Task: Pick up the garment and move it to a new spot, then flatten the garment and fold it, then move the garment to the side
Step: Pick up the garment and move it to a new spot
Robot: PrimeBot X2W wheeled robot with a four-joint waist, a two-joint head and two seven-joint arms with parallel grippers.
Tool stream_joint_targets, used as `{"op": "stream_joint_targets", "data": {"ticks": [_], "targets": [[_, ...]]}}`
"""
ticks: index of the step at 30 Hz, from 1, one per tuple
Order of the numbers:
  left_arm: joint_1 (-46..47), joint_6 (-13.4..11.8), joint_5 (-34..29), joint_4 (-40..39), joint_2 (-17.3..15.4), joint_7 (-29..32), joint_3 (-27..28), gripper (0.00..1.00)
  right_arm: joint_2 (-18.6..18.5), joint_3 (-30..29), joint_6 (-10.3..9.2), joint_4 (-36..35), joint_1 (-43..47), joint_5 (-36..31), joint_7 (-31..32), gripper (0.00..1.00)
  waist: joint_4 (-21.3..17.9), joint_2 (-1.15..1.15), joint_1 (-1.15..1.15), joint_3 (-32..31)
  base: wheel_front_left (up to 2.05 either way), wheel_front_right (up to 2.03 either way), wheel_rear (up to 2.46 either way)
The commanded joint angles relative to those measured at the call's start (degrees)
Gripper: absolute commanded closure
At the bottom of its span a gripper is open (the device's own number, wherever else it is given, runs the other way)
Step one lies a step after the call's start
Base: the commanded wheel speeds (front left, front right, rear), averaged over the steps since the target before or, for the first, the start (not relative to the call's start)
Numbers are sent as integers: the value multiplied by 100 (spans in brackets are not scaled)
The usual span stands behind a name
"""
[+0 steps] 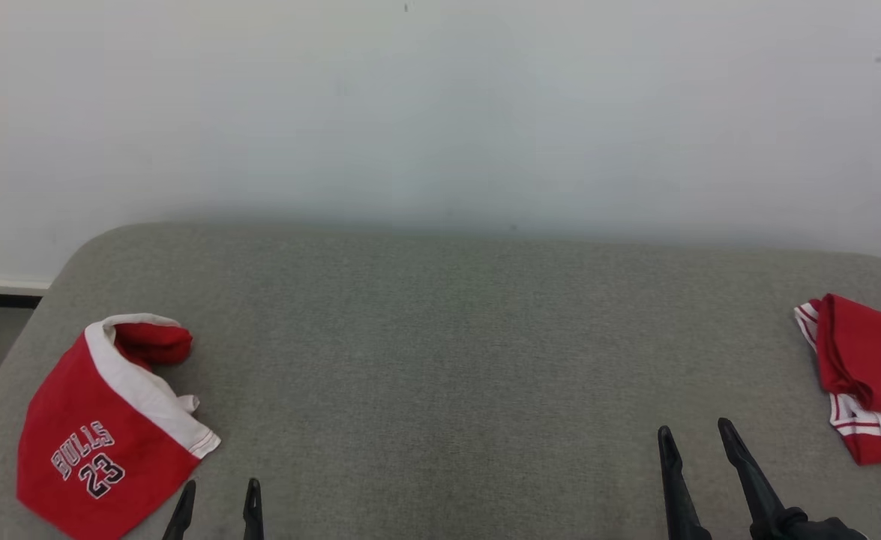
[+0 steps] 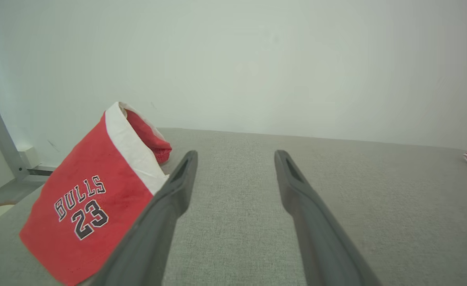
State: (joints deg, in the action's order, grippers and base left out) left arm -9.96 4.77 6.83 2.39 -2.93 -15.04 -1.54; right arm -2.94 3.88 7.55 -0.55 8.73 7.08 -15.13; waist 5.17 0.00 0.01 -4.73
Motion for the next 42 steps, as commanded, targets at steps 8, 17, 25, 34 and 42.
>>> {"op": "stream_joint_targets", "data": {"ticks": [8,17,25,34,42], "targets": [[37,-105,19,-89,7,-18,-74,0,9,81,-15,32,-61,96,0,0,933,0,-1,85,0,0,0],[43,-98,51,-180,7,-17,-97,0,8,72,-15,-12,-109,167,0,0,1519,0,-1,133,0,0,0],[-15,-88,138,-230,7,-17,-59,0,8,102,-15,-16,-71,168,0,0,1684,0,-1,166,0,0,0],[450,1,233,354,6,-18,-212,0,7,173,-15,-28,-204,-56,0,0,1488,0,-1,518,0,0,0],[2059,213,928,1803,10,-17,-305,0,-105,274,-15,-22,-780,-387,0,0,1101,0,-1,1511,0,0,0]]}}
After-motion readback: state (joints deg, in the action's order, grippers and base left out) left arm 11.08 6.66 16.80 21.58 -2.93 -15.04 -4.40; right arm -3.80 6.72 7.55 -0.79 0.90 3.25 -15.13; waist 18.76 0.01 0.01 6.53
